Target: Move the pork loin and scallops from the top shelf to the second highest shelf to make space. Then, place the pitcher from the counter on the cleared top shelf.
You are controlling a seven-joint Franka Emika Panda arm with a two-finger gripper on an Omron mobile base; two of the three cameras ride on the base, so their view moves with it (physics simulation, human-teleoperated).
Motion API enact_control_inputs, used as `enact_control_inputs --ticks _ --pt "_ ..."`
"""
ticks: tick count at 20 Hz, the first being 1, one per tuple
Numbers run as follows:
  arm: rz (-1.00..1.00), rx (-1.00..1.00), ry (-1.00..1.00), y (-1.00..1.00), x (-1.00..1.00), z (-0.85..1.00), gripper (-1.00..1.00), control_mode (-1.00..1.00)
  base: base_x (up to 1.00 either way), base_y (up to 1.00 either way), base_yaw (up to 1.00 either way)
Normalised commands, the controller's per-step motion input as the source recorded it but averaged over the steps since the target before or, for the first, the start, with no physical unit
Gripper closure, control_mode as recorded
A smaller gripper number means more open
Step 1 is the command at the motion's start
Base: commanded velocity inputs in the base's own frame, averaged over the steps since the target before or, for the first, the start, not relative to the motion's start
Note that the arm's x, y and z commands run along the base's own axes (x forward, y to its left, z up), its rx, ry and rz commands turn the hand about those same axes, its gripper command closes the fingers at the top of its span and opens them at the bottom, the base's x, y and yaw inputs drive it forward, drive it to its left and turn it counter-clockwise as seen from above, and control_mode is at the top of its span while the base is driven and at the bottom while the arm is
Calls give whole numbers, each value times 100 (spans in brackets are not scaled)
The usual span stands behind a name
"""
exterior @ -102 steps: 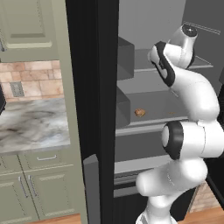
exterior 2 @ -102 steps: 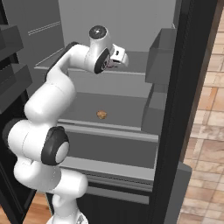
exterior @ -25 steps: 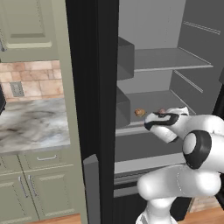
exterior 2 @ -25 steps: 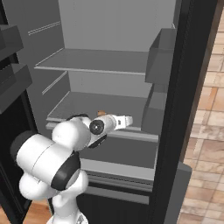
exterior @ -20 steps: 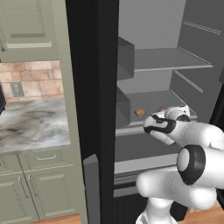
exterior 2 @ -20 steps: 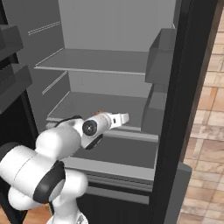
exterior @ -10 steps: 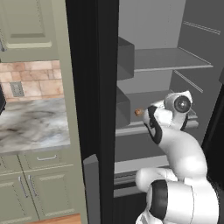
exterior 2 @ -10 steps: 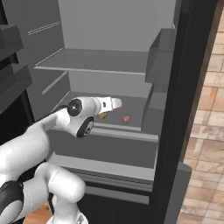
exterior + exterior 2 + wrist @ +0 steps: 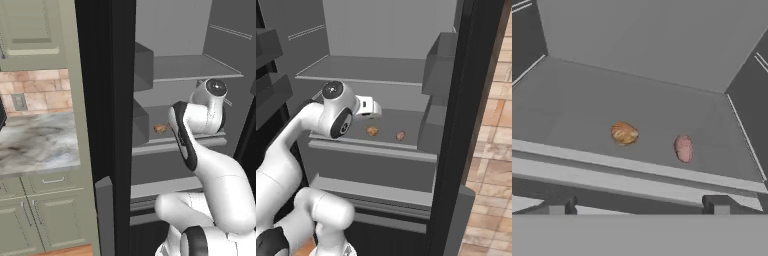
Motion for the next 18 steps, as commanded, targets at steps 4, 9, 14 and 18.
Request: enact_control_inputs --ticks 4,9,14,18 --pt "28 2 2 61 -95 -68 -100 -100 0 0 0" --pt "8 -1 0 75 -87 -30 -100 -100 0 0 0" --pt "0 -1 0 18 -18 16 -100 -100 0 0 0" --pt "0 0 0 0 1 2 -100 -100 0 0 0"
